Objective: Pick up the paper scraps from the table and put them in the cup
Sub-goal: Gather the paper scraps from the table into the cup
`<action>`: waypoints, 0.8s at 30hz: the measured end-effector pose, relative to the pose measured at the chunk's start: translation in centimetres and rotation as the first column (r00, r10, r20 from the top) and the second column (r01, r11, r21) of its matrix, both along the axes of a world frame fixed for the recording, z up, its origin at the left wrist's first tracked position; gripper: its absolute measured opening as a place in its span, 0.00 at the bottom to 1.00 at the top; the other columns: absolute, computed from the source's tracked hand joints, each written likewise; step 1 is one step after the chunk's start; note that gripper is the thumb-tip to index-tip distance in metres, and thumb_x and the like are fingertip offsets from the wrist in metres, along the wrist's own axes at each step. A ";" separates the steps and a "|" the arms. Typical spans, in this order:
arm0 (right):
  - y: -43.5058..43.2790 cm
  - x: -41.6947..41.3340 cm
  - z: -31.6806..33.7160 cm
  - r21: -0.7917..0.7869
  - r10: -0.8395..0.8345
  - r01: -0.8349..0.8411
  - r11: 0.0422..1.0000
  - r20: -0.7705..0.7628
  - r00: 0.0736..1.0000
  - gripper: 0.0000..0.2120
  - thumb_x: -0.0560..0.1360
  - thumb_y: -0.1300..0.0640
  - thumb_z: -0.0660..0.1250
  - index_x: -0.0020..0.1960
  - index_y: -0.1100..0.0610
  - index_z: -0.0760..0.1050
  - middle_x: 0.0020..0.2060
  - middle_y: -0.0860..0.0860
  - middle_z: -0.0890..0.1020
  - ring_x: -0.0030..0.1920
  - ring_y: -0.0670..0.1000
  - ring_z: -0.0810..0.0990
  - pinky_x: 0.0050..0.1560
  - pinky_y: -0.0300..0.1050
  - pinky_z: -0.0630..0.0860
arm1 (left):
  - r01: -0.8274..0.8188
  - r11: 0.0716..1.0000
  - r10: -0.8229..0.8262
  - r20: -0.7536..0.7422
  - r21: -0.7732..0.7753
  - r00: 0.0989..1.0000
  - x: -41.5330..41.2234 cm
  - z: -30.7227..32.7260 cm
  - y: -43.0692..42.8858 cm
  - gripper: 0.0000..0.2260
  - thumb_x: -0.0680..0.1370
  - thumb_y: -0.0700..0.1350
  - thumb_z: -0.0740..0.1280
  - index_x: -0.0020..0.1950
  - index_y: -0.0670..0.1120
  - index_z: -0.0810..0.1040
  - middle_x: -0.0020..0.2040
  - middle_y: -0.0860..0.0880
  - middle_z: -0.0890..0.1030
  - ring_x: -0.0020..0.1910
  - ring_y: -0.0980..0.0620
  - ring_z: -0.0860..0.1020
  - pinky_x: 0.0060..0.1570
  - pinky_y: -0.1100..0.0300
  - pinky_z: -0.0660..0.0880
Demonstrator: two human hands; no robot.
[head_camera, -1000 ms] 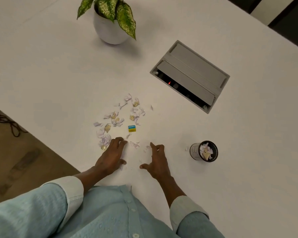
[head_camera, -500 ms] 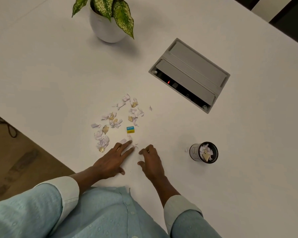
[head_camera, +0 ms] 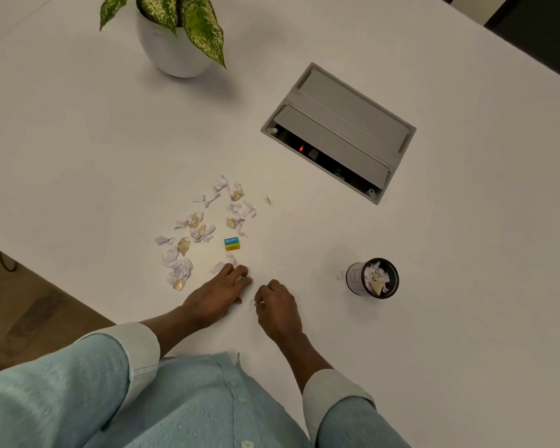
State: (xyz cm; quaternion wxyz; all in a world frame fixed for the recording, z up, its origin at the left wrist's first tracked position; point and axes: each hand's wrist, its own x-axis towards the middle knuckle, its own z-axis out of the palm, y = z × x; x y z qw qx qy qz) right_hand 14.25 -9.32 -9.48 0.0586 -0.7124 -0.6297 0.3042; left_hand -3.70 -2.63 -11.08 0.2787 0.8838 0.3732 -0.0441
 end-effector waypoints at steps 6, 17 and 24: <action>-0.1 -0.3 0.3 -0.060 0.057 -0.063 0.996 -0.085 0.995 0.16 0.73 0.52 0.74 0.59 0.51 0.77 0.54 0.51 0.75 0.52 0.50 0.75 0.52 0.44 0.78 | -0.063 0.994 0.063 0.006 0.087 0.998 0.0 0.3 -0.1 0.10 0.76 0.35 0.73 0.54 0.46 0.79 0.53 0.46 0.80 0.49 0.48 0.74 0.44 0.55 0.78; -0.2 -0.5 0.0 -0.051 0.036 -0.039 0.998 -0.065 0.997 0.04 0.75 0.63 0.68 0.47 0.59 0.82 0.45 0.54 0.80 0.45 0.55 0.79 0.42 0.43 0.71 | -0.439 0.882 0.458 0.096 -0.170 0.884 1.0 1.4 -0.9 0.09 0.72 0.31 0.74 0.44 0.45 0.81 0.45 0.47 0.80 0.43 0.49 0.76 0.45 0.50 0.79; -1.9 2.4 1.0 -0.160 -0.427 0.406 0.900 -0.133 0.894 0.06 0.69 0.62 0.74 0.39 0.52 0.85 0.39 0.45 0.85 0.38 0.43 0.83 0.42 0.34 0.79 | -0.646 0.706 0.706 0.221 -0.291 0.673 4.2 3.7 -1.9 0.08 0.73 0.33 0.76 0.41 0.45 0.83 0.40 0.50 0.82 0.40 0.54 0.79 0.44 0.62 0.77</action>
